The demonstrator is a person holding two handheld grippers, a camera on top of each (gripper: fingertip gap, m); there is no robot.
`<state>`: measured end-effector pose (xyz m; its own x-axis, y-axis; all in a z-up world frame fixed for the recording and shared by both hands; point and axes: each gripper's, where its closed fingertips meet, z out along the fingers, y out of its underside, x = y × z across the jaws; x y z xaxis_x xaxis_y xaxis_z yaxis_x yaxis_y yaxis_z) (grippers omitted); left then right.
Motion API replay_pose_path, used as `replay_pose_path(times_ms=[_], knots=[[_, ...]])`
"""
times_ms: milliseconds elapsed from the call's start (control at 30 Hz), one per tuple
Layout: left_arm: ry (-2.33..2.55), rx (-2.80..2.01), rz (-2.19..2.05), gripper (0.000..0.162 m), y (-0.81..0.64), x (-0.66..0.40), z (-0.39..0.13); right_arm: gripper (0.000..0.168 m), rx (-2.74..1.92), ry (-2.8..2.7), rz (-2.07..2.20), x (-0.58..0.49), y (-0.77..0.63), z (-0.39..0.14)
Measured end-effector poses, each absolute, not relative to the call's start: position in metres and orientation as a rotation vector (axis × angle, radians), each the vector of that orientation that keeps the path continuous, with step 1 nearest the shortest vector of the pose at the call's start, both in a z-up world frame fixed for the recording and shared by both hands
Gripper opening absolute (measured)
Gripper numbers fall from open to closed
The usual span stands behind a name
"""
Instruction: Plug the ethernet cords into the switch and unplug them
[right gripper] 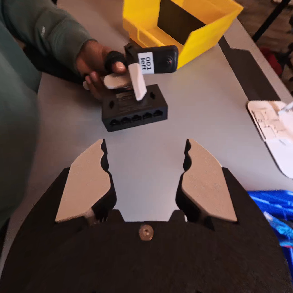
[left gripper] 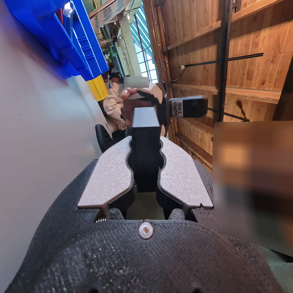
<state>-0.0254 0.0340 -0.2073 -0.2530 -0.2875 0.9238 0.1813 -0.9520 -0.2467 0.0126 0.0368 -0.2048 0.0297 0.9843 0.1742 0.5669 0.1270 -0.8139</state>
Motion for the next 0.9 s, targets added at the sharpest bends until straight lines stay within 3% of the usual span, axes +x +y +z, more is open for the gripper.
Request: replay_pose_path(times_ms=[167,267,533,767,900], knots=[[0.179,-1.733,-2.308,0.028,0.022,-0.016,-0.210,0.110,-1.375,-1.749,0.548,-0.016,0.017,-0.217],[0.214,-1.744,-2.312,0.028,0.015,-0.012,-0.210,0.100,-1.347,-1.826,0.537,-0.025,0.007,-0.226],[0.278,-1.674,-2.124,0.038,0.027,-0.022,-0.196,0.100,-1.491,-1.648,0.731,-0.017,0.021,-0.208],[0.268,-1.585,-1.993,0.036,0.045,-0.049,-0.179,0.099,-1.748,-1.047,0.610,0.073,0.165,-0.133],[0.287,-1.589,-2.006,0.035,0.040,-0.046,-0.181,0.099,-1.969,-0.699,0.400,0.160,0.282,-0.122]])
